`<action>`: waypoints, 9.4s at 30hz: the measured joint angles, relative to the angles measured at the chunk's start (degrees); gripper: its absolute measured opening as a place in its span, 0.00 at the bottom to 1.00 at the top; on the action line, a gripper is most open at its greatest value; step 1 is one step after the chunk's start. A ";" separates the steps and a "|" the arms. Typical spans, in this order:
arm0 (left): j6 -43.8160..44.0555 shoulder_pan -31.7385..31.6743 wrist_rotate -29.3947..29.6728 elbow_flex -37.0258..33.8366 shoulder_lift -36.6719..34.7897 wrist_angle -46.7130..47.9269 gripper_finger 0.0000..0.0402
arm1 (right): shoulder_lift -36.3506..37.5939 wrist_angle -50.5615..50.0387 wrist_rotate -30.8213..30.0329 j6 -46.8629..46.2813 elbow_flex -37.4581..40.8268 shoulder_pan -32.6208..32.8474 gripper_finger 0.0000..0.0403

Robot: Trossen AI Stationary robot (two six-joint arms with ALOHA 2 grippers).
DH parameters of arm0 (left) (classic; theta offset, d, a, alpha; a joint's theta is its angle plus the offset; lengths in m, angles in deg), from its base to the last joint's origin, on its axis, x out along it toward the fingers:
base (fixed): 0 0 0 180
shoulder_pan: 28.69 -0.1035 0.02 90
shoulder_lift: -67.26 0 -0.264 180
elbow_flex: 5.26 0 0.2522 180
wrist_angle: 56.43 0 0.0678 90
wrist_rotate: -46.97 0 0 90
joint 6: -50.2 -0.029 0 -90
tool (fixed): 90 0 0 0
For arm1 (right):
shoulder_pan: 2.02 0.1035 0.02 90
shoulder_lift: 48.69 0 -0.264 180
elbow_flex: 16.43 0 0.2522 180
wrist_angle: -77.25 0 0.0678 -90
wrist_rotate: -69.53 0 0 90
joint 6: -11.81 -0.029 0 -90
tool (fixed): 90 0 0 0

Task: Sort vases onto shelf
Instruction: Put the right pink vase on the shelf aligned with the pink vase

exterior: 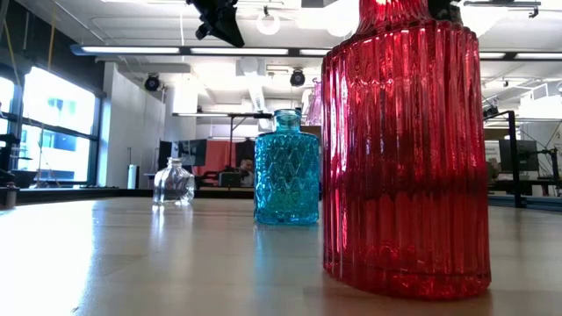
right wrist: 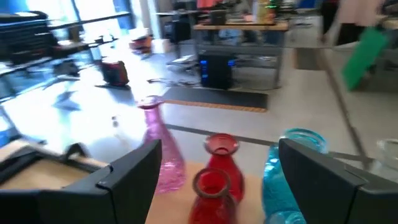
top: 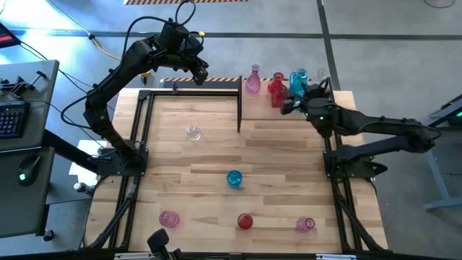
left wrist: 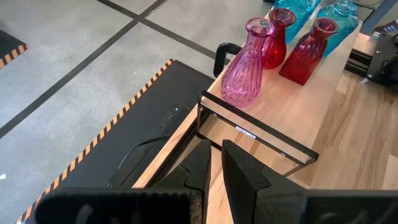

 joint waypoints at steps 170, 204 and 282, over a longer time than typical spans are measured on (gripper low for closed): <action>15.54 3.39 0.65 -0.02 0.57 -5.80 0.08 | -22.21 -28.69 62.34 -111.12 -0.02 60.96 0.02; 14.53 3.45 -0.49 -0.02 0.57 -5.96 0.08 | -22.21 -46.23 59.33 -97.70 -15.96 50.94 0.00; 16.57 18.55 -10.14 -0.04 1.36 -9.00 0.08 | -22.17 -66.92 68.88 -11.49 -37.70 -4.85 0.00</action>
